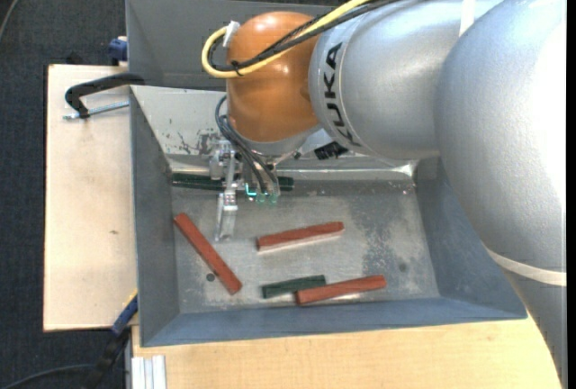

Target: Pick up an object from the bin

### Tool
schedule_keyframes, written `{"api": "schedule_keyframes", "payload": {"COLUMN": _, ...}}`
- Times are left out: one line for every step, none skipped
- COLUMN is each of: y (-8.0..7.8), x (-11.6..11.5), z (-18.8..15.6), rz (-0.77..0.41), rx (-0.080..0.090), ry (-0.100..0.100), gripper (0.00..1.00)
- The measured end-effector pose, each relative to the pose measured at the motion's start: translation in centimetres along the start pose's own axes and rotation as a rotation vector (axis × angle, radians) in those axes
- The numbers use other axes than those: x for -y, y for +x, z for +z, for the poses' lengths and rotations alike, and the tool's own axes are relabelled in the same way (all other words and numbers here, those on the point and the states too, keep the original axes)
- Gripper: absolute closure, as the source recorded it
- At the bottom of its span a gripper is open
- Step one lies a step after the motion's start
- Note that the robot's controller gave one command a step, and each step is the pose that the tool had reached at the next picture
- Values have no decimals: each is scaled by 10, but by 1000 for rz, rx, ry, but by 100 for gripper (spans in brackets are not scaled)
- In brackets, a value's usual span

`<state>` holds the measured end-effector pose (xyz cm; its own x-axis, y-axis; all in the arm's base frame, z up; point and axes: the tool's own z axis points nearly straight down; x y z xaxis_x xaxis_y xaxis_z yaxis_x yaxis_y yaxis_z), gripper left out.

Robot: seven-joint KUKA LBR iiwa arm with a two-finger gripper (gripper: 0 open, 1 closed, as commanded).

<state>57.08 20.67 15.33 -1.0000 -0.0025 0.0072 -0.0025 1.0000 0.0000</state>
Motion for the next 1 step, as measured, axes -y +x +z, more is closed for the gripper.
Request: {"api": "schedule_keyframes", "payload": {"y": 49, "x": 16, "z": 85, "rz": -213, "rx": 2, "ry": 1, "gripper": 0}}
